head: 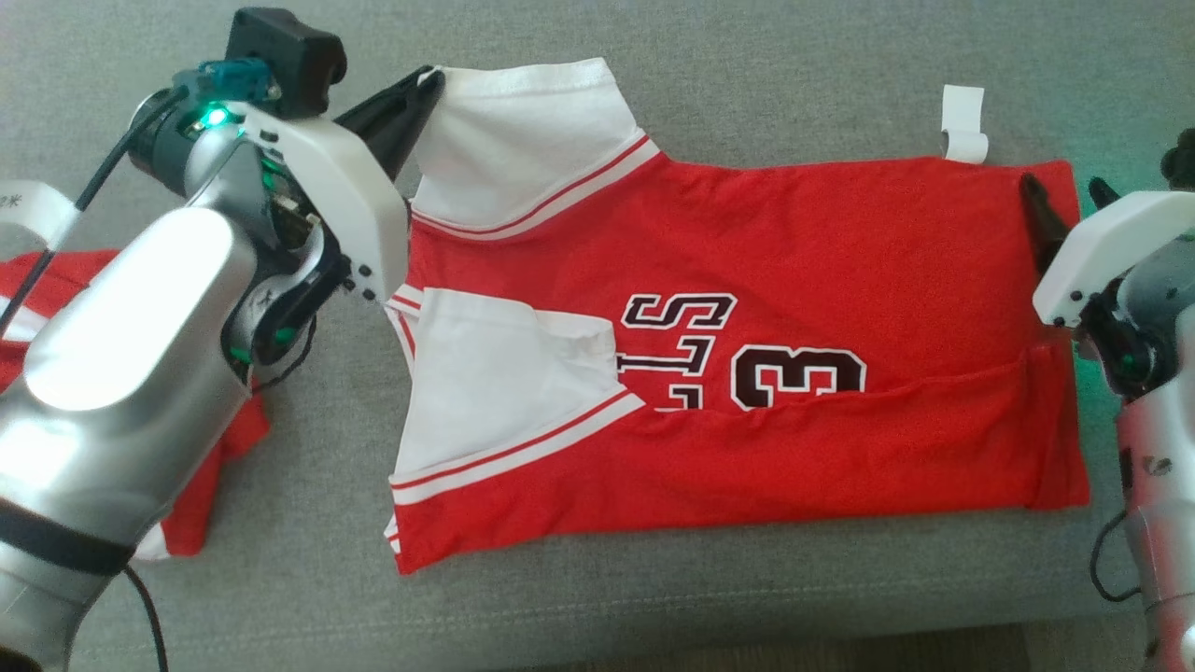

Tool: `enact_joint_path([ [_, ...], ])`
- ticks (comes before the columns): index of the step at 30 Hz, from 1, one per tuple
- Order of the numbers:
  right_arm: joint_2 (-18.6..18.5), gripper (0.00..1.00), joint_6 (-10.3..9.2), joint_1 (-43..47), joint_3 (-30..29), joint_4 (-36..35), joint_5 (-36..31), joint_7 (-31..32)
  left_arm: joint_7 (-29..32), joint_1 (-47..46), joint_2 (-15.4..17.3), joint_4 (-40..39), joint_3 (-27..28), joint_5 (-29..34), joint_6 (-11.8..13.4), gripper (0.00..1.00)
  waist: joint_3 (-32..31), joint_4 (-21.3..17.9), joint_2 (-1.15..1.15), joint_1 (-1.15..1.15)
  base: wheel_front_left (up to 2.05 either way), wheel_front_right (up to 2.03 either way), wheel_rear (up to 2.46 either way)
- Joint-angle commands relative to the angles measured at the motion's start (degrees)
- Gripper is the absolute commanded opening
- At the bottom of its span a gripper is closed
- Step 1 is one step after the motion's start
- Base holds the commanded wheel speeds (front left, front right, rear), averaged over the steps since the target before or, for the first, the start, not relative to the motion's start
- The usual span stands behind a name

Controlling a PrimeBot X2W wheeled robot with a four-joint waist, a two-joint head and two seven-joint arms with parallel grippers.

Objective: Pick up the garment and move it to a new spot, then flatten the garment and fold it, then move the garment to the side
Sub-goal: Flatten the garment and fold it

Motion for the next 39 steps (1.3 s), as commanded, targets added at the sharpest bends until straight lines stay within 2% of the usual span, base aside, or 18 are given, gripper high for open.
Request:
enact_joint_path([
  [1,-0.96,1.0,0.37,-1.86,0.85,-1.34,0.31,0.01,0.22,-1.95,2.69,-2.15,2.29,-0.21,0.43,0.0,0.31,-0.03,0.0,0.0,0.0,0.0,0.0],
  [14,-1.47,1.0,0.37,-6.17,1.94,5.61,-1.32,-0.21,1.81,-1.48,4.34,-6.76,2.32,-0.47,2.08,0.0,2.02,0.2,0.0,0.0,0.0,0.0,0.0],
  [15,-1.46,0.89,0.37,-6.35,2.39,5.97,-1.04,0.09,1.83,-1.49,4.36,-6.73,2.37,-0.52,2.2,0.0,2.1,0.23,0.0,0.0,0.0,0.0,0.0],
  [16,-1.48,0.06,0.37,-6.52,3.03,6.12,-0.68,0.18,1.79,-1.5,4.41,-6.6,2.43,-0.54,2.3,0.0,2.16,0.23,0.0,0.0,0.0,0.0,0.0],
  [17,-1.63,0.0,0.37,-6.88,4.05,5.98,0.16,-0.26,1.55,-1.55,4.59,-6.16,2.63,-0.52,2.54,0.0,2.24,0.13,0.0,0.0,0.0,0.0,0.0],
  [22,-2.35,0.0,0.37,-8.92,4.89,4.56,1.32,-4.94,-0.07,-2.51,5.04,-4.41,3.47,0.14,3.13,0.0,2.54,-0.21,0.0,0.0,0.0,0.0,0.0],
  [27,-2.5,0.0,0.37,-12.83,5.87,4.12,1.93,-9.12,-1.95,-5.6,5.1,-1.88,4.07,1.63,2.66,0.0,3.8,-0.66,0.0,0.0,0.0,0.0,0.0],
  [39,-2.25,0.0,0.37,-24.14,6.51,9.21,0.55,-13.38,-5.93,-17.29,1.4,9.58,5.53,3.92,0.37,0.0,7.36,-0.63,0.0,0.0,0.0,0.0,0.0],
])
